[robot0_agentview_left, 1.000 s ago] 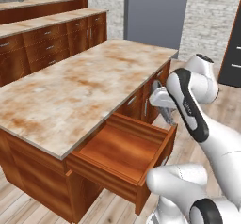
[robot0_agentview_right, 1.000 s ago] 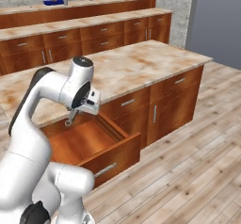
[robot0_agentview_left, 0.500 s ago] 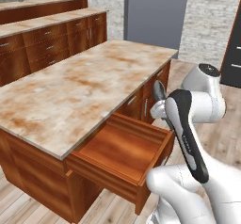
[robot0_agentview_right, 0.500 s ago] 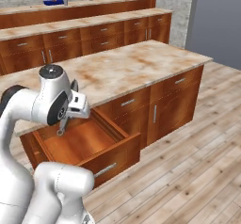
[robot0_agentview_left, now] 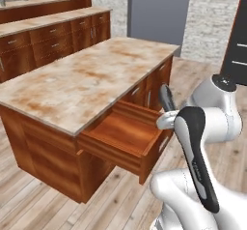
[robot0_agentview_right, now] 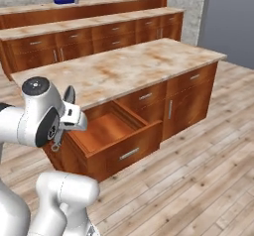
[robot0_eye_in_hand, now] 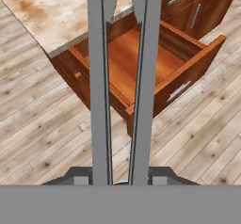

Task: Take the tongs from the drawer on the right and place them on the dining counter next to the tray containing the kebab skewer.

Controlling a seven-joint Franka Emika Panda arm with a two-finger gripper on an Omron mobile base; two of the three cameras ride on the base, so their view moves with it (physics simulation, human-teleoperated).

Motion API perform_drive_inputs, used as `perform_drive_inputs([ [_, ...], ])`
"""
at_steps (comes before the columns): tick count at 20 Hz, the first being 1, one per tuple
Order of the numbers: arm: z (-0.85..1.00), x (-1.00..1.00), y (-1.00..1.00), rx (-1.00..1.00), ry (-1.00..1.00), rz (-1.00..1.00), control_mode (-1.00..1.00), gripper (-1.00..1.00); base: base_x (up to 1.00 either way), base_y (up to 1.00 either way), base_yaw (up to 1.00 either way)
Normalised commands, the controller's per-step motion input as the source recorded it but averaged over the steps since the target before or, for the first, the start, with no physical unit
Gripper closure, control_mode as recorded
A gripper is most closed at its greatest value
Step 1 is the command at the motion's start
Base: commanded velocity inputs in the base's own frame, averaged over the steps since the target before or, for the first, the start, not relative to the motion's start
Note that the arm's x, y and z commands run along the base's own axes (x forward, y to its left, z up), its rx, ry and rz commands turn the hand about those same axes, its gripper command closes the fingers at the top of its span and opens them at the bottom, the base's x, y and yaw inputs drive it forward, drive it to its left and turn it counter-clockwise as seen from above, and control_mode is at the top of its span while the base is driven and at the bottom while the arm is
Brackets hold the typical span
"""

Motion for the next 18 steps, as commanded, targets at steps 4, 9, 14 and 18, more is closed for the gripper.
perform_drive_inputs([
  [4, 0.0, 0.0, 0.0, 0.0, 0.0, 0.0, 1.0, 1.0, -0.49, 0.84, 0.0],
  [9, 0.0, 0.0, 0.0, 0.0, 0.0, 0.0, 1.0, 1.0, -0.07, 1.0, 0.0],
  [14, 0.0, 0.0, 0.0, 0.0, 0.0, 0.0, 1.0, 1.0, 0.38, 1.0, 0.0],
  [18, 0.0, 0.0, 0.0, 0.0, 0.0, 0.0, 1.0, 1.0, 0.83, 1.0, -0.02],
])
